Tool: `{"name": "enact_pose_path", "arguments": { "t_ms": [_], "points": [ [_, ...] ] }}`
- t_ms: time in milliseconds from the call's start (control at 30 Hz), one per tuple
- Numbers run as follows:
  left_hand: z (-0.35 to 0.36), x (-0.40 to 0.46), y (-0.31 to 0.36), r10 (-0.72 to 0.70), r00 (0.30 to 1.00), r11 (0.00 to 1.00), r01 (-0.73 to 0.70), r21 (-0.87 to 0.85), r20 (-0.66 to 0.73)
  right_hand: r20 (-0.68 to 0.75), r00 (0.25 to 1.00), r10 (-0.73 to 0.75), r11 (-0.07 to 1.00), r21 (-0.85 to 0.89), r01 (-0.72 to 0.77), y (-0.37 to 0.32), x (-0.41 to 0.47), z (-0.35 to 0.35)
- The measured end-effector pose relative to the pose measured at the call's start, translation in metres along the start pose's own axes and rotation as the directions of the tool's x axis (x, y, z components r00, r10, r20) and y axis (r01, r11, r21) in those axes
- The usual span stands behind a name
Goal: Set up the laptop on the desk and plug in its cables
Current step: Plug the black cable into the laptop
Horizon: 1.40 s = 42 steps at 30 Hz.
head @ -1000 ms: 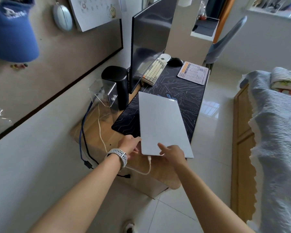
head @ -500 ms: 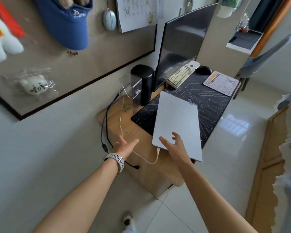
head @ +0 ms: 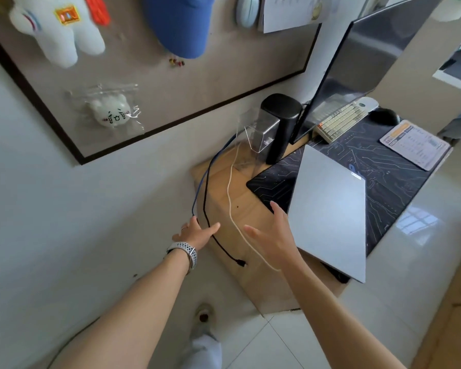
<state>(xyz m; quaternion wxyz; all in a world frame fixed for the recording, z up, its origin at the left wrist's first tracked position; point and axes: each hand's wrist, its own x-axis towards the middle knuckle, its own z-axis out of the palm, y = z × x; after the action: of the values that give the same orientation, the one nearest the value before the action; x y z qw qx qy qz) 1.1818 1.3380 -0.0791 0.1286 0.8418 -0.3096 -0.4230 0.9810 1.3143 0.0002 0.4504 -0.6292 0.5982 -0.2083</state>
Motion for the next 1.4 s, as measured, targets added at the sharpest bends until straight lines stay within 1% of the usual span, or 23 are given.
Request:
{"name": "enact_pose_path", "arguments": {
  "t_ms": [167, 267, 333, 433, 567, 633, 700, 767, 800, 900, 967, 1067, 1200, 1267, 1333, 1400],
  "points": [
    [-0.014, 0.053, 0.009, -0.020, 0.997, 1.000, 0.019, 0.015, 0.074, 0.000, 0.999, 0.041, 0.999, -0.031, -0.041, -0.016, 0.034, 0.023],
    [-0.022, 0.078, 0.021, -0.001, 0.997, 1.000, 0.002, -0.009, 0.081, -0.007, 0.998, 0.066, 0.998, -0.015, -0.066, -0.021, 0.052, 0.029],
    [-0.024, 0.092, 0.026, -0.011, 0.996, 0.998, 0.016, -0.068, 0.083, -0.014, 0.996, 0.091, 0.995, 0.030, -0.090, -0.021, 0.061, 0.031],
    [-0.020, 0.111, 0.032, -0.027, 0.990, 0.978, 0.056, -0.203, 0.139, -0.016, 0.990, 0.140, 0.986, 0.093, -0.138, -0.021, 0.072, 0.035],
    [-0.012, 0.121, 0.040, -0.036, 0.982, 0.942, 0.096, -0.322, 0.188, -0.019, 0.985, 0.169, 0.980, 0.110, -0.166, -0.023, 0.083, 0.038],
    [-0.011, 0.124, 0.041, -0.028, 0.980, 0.934, 0.096, -0.345, 0.197, -0.017, 0.985, 0.173, 0.979, 0.111, -0.170, -0.024, 0.088, 0.039],
    [-0.010, 0.129, 0.040, -0.030, 0.980, 0.944, 0.092, -0.317, 0.196, -0.010, 0.985, 0.171, 0.978, 0.125, -0.169, -0.025, 0.092, 0.040],
    [-0.010, 0.135, 0.039, -0.029, 0.986, 0.962, 0.073, -0.263, 0.167, -0.002, 0.987, 0.160, 0.980, 0.119, -0.159, -0.028, 0.094, 0.042],
    [-0.013, 0.134, 0.041, -0.034, 0.990, 0.976, 0.062, -0.207, 0.137, 0.002, 0.988, 0.157, 0.981, 0.115, -0.156, -0.029, 0.095, 0.043],
    [-0.020, 0.130, 0.045, -0.036, 0.999, 0.999, 0.035, 0.034, 0.036, 0.018, 0.988, 0.152, 0.981, 0.120, -0.153, -0.032, 0.099, 0.047],
    [-0.019, 0.133, 0.043, -0.015, 0.999, 0.993, 0.019, 0.112, -0.032, 0.029, 0.989, 0.148, 0.982, 0.116, -0.150, -0.033, 0.100, 0.051],
    [-0.018, 0.135, 0.042, 0.057, 0.995, 0.992, -0.047, 0.113, -0.083, 0.045, 0.988, 0.146, 0.984, 0.099, -0.150, -0.033, 0.102, 0.054],
    [-0.019, 0.138, 0.042, 0.088, 0.992, 0.995, -0.083, 0.056, -0.093, 0.058, 0.989, 0.134, 0.988, 0.075, -0.138, -0.034, 0.105, 0.056],
    [-0.021, 0.138, 0.040, 0.073, 0.992, 0.997, -0.075, -0.013, -0.106, 0.055, 0.989, 0.136, 0.988, 0.069, -0.140, -0.033, 0.107, 0.057],
    [-0.025, 0.138, 0.038, 0.022, 0.993, 0.993, -0.035, -0.111, -0.116, 0.061, 0.988, 0.138, 0.988, 0.067, -0.142, -0.033, 0.108, 0.060],
    [-0.030, 0.136, 0.039, -0.010, 0.993, 0.986, -0.010, -0.168, -0.116, 0.075, 0.987, 0.145, 0.987, 0.065, -0.150, -0.035, 0.109, 0.064]
  ]
}}
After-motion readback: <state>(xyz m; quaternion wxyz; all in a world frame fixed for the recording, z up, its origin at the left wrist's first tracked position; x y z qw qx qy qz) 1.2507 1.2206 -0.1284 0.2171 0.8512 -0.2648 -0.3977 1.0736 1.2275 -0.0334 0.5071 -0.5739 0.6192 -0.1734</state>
